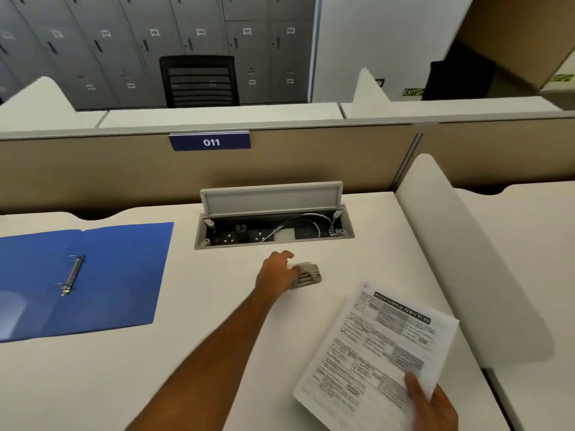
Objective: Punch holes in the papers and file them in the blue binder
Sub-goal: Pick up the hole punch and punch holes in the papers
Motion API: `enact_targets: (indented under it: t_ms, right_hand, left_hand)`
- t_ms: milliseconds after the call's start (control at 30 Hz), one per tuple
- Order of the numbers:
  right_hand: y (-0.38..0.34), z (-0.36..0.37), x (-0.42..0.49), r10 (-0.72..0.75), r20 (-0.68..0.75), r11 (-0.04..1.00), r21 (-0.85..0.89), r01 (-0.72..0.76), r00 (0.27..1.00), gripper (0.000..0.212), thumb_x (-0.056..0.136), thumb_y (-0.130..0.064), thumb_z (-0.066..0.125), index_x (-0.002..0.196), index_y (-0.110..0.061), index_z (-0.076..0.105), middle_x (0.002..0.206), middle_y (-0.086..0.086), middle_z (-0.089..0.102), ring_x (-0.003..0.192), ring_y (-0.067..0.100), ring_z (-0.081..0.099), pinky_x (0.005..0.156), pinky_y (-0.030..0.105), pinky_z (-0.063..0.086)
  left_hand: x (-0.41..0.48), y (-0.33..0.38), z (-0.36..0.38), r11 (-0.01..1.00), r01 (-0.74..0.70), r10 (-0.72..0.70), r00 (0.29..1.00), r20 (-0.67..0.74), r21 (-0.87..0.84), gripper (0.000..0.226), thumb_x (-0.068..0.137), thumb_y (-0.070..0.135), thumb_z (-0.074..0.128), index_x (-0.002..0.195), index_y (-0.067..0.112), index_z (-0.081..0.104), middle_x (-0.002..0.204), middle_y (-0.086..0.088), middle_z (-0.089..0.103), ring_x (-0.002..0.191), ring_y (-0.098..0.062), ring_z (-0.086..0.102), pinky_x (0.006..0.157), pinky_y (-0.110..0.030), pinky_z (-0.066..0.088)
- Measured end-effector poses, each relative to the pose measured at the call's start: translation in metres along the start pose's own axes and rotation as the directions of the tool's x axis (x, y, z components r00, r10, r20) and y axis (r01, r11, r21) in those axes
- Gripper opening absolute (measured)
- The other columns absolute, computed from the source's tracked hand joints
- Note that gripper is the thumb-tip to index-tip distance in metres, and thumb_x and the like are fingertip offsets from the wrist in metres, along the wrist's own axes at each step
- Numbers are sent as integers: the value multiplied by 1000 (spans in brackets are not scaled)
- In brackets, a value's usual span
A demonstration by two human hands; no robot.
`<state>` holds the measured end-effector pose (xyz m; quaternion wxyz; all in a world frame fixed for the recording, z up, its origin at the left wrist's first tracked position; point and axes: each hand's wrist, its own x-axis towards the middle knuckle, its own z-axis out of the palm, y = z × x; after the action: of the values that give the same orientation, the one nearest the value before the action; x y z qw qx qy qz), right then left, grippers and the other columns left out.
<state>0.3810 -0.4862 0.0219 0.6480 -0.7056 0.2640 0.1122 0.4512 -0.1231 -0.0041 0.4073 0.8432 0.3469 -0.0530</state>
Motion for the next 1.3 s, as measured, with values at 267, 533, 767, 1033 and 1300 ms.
enact_targets:
  t_ms: [267,533,767,1033,1300]
  right_hand:
    - [9,7,27,35,68,993,114,-42,997,34,100,-4,73,133,5,71,114,17,78,111,33,74,80,21,65]
    - [-8,21,12,35,188,990,130,-60,982,26,103,-16,72,129,-11,75,113,11,85,104,38,81,100,56,61]
    - [-31,35,-22,-58,343,997,68,37,938,24,104,-17,69,126,-11,76,114,10,85,102,36,82,90,54,67]
    - [-38,45,-49,-95,439,995,15,98,893,23,103,-15,70,124,-10,77,113,11,85,102,36,82,86,48,69]
    - [-40,52,-62,-82,487,995,-4,96,870,25,104,-19,70,125,-8,76,115,13,84,103,39,82,94,61,64]
  left_hand:
    - [8,9,12,986,-85,85,996,9,146,27,96,36,73,111,13,75,119,-9,69,111,-28,61,91,-40,55]
    - [-61,4,-14,743,234,-138,970,199,-626,27,90,17,83,106,12,62,106,-18,76,91,-36,78,77,-45,67]
    - [-131,-27,-37,502,397,-64,903,425,-768,31,95,7,72,126,7,76,118,-30,76,93,-33,72,100,-53,60]
    - [-169,-56,-70,427,381,-49,915,399,-820,30,96,9,74,125,6,76,112,-22,79,92,-32,77,88,-45,67]
    - [-185,-64,-70,425,364,-48,923,381,-829,42,93,15,79,132,5,69,117,-23,79,95,-33,79,85,-43,68]
